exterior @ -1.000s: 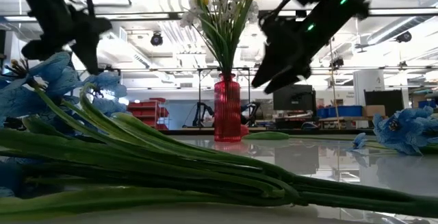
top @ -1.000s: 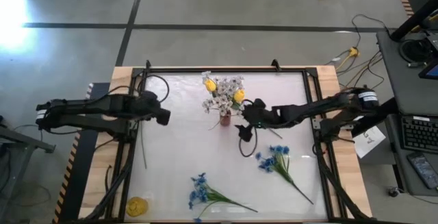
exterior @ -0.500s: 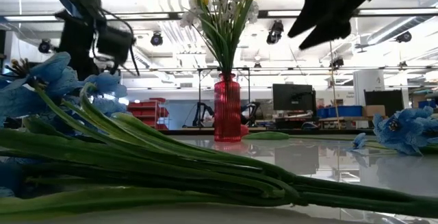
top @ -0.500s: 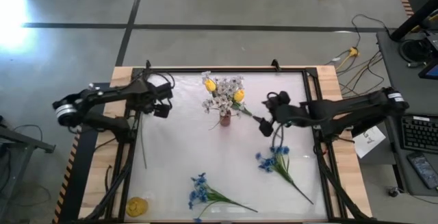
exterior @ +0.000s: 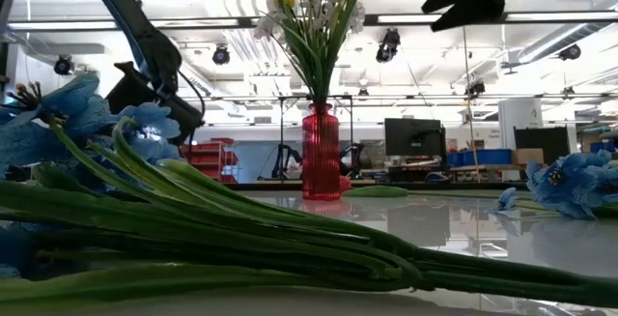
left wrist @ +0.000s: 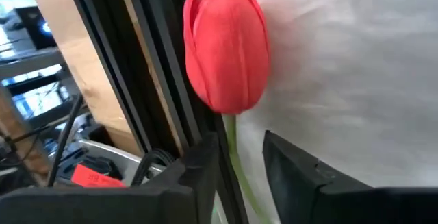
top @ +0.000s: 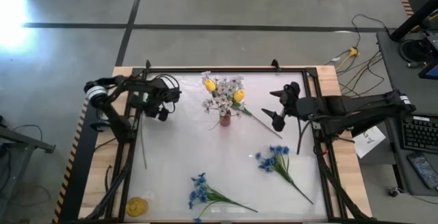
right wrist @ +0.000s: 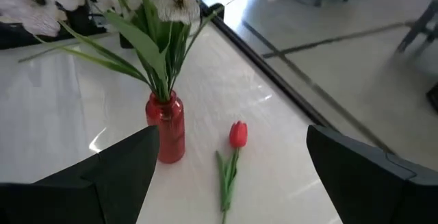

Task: Sort flowers into vase by color
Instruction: Put the left red tulip into the yellow flower vase

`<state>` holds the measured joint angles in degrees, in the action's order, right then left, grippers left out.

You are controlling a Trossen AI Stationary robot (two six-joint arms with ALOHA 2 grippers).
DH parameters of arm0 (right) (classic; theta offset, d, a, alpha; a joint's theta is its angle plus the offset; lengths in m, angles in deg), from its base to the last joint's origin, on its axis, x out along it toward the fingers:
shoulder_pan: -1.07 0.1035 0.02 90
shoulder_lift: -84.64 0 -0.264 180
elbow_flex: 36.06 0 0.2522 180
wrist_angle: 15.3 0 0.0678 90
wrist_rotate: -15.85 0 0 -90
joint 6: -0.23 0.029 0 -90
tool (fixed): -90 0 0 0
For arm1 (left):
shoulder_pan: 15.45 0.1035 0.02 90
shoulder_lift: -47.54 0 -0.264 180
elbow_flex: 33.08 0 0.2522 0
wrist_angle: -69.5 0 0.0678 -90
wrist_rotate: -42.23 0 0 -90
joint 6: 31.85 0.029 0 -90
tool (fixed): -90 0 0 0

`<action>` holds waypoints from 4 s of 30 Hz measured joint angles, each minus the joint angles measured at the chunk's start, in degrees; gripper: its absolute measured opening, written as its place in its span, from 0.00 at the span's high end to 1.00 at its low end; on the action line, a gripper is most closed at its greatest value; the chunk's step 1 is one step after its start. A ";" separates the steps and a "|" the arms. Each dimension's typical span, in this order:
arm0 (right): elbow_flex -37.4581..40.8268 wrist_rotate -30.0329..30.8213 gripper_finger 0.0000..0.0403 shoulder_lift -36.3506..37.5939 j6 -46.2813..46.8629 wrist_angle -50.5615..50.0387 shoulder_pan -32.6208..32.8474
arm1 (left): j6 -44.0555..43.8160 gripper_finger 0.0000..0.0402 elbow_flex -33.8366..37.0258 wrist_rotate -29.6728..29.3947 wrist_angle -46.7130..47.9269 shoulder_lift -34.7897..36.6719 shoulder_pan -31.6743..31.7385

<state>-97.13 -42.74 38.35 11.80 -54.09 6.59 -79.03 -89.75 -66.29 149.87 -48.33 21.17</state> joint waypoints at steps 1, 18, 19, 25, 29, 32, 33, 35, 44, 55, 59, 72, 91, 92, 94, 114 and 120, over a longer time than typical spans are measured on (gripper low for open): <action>0.00 -0.02 0.10 0.57 -0.68 0.00 0.00 | 0.17 0.77 -0.18 -0.22 -0.07 -0.85 0.32; -3.05 -1.68 0.10 4.04 -8.09 -0.05 -0.02 | 10.12 1.00 -0.31 -5.55 -7.49 4.84 0.04; -3.66 -1.78 0.10 3.78 -8.26 -0.21 -0.02 | 11.35 1.00 -0.31 -5.91 -7.26 7.36 -0.82; -10.11 -1.22 0.10 1.20 -8.56 -0.42 0.00 | 24.19 1.00 -0.07 -2.96 -12.89 28.09 -10.08; -16.60 -1.31 0.10 -3.19 -4.36 -0.63 -0.01 | 34.92 1.00 0.03 7.59 -17.87 41.85 -17.99; -21.72 -1.33 0.10 -6.95 0.40 -1.66 0.00 | 38.87 1.00 0.04 15.00 -21.86 50.84 -23.52; -23.07 -1.35 0.10 -8.13 2.26 -2.33 0.01 | 39.53 1.00 0.04 17.38 -23.36 53.54 -25.32; -25.31 -1.23 0.10 -10.19 6.61 -3.71 0.47 | 41.47 1.00 0.15 21.25 -26.60 58.24 -28.98; -28.58 1.99 0.10 -18.61 29.73 -6.68 7.65 | 47.15 1.00 3.28 37.89 -44.39 67.64 -44.04; -30.95 12.67 0.10 -25.48 50.47 -14.28 19.29 | 43.53 1.00 3.28 44.52 -69.37 65.00 -60.53; -30.95 15.23 0.10 -26.91 53.72 -14.14 21.42 | 43.61 1.00 3.28 43.46 -76.91 61.85 -69.17; -30.95 19.68 0.10 -31.05 62.21 -13.42 25.26 | 50.85 1.00 3.32 31.15 -73.18 58.79 -85.54; -30.95 19.68 0.10 -35.55 68.07 -10.65 25.59 | 47.79 1.00 3.32 30.18 -66.60 58.00 -91.79; -30.95 19.67 0.10 -35.91 68.07 -9.94 25.59 | 47.00 1.00 3.32 30.08 -65.69 57.89 -92.08; -30.95 19.59 0.10 -36.55 67.58 -9.16 25.62 | 44.50 1.00 3.32 29.64 -64.30 57.75 -92.34; -30.94 17.64 0.10 -39.33 52.53 -8.98 24.82 | 15.34 0.61 -2.12 37.12 -43.40 55.37 -92.65; -30.93 17.64 0.10 -39.31 51.05 -9.01 24.44 | 9.14 0.62 -7.73 37.18 -35.14 52.23 -94.03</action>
<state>-128.07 -25.09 -0.96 62.85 -63.10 31.03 -69.89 -97.48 -29.11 114.73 3.91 -72.86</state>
